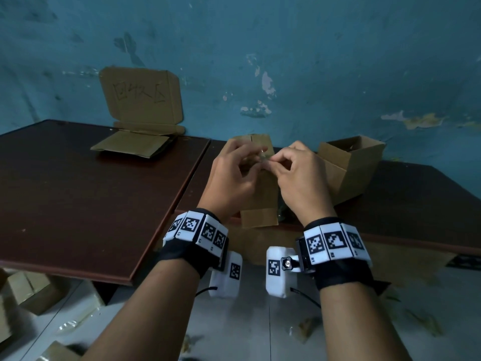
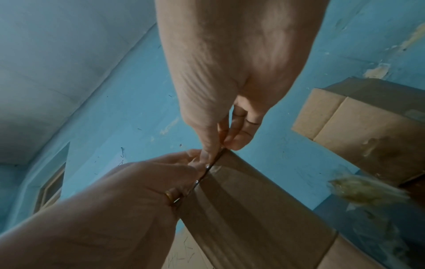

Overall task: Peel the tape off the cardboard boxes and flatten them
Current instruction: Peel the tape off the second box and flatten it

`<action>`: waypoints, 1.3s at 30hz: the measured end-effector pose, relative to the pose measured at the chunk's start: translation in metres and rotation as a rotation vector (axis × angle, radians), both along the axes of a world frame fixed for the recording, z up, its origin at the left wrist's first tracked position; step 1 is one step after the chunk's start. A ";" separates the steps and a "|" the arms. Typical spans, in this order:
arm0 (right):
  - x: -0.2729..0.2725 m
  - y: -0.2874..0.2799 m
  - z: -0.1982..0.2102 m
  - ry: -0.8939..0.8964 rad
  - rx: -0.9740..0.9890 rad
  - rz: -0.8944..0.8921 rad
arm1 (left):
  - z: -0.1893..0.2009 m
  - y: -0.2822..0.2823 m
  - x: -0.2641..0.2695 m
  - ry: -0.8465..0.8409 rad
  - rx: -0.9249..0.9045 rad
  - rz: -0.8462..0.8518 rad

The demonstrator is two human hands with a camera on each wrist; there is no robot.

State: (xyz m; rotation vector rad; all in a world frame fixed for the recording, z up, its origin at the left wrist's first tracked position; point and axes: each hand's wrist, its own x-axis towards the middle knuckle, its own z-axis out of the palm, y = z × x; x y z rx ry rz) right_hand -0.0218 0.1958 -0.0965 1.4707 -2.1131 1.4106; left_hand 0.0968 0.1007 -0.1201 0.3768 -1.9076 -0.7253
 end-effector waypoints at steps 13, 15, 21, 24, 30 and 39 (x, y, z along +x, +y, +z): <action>-0.007 0.006 0.002 -0.062 0.023 0.000 | -0.009 0.001 -0.007 -0.163 -0.154 0.130; -0.007 0.007 0.003 -0.069 0.023 0.001 | -0.008 0.000 -0.006 -0.162 -0.157 0.116; -0.007 0.017 0.007 -0.197 0.041 0.096 | -0.008 0.000 -0.002 -0.216 -0.160 0.046; -0.007 0.019 0.008 -0.254 0.080 0.146 | -0.010 -0.004 -0.002 -0.227 -0.145 0.053; -0.015 0.014 0.006 -0.324 0.007 0.143 | -0.010 -0.007 -0.004 -0.201 -0.080 0.028; -0.020 0.017 0.002 -0.461 0.060 0.269 | -0.009 -0.012 -0.006 -0.060 0.047 -0.008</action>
